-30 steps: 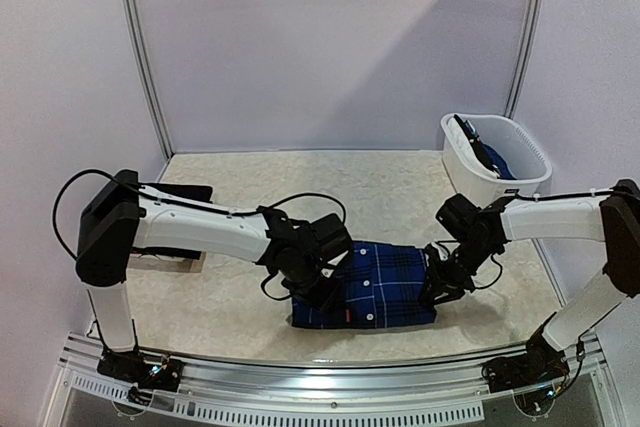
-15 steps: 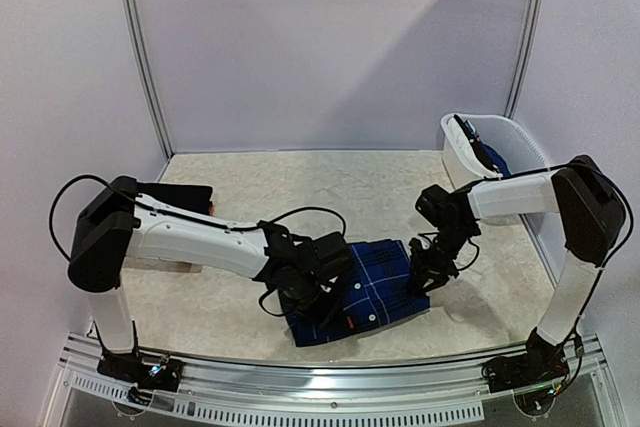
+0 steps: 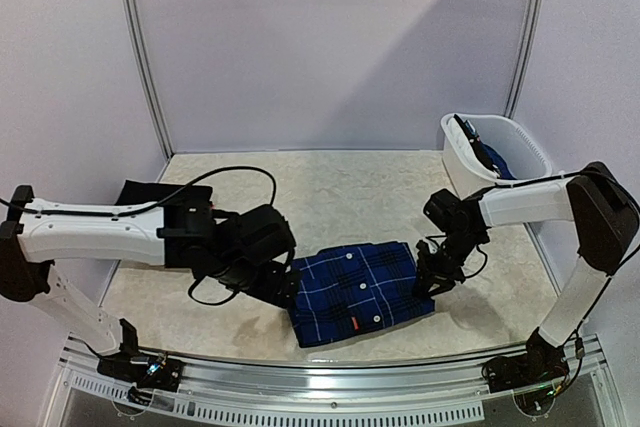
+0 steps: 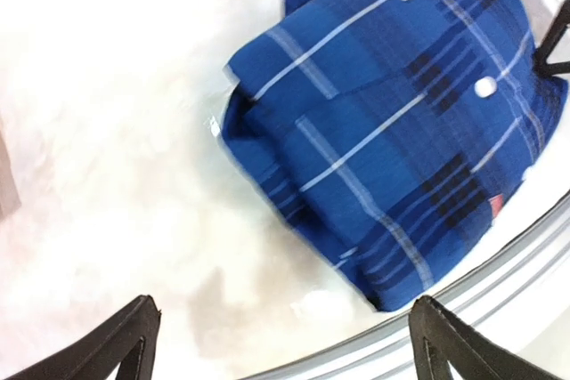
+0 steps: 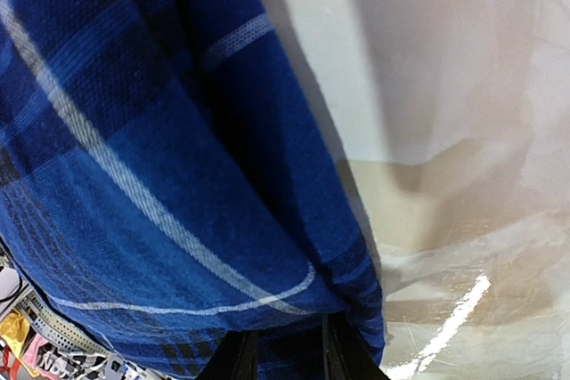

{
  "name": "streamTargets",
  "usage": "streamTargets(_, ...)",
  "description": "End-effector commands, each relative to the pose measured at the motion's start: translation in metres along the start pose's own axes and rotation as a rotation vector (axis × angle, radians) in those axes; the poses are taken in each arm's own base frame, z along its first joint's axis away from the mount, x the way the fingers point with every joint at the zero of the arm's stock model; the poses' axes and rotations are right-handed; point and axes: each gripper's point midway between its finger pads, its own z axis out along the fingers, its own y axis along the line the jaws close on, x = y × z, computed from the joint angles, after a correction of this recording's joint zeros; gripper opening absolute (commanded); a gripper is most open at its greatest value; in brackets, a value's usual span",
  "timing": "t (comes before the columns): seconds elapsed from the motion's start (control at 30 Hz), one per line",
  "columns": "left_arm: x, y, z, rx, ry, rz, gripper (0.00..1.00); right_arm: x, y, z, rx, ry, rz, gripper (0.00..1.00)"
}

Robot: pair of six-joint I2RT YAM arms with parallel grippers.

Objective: Fold and stack the mixed laundry pile
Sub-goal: Rotate the square-folded shirt at the corner of the board.

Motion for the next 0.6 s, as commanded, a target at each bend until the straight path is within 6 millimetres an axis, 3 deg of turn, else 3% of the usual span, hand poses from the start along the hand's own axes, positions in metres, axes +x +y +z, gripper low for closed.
streamTargets(0.0, -0.007, 0.003, 0.011, 0.106, -0.053, -0.044, 0.99, 0.013, -0.016, 0.004, 0.082, 0.013, 0.038, 0.26)
streamTargets(0.17, -0.037, 0.013, 0.021, 0.148, -0.065, 0.073, 0.94, 0.0, 0.001, -0.036, 0.091, -0.086, 0.013, 0.28)
streamTargets(0.33, -0.06, -0.004, 0.043, 0.247, -0.002, 0.218, 0.87, 0.006, 0.025, -0.07, 0.089, -0.132, -0.053, 0.3)
streamTargets(0.43, -0.068, -0.017, 0.062, 0.3, 0.062, 0.285, 0.77, 0.025, 0.036, -0.069, 0.064, -0.13, -0.094, 0.3)
streamTargets(0.57, -0.076, -0.037, 0.081, 0.356, 0.131, 0.352, 0.66, 0.058, 0.049, -0.051, 0.006, -0.114, -0.099, 0.3)
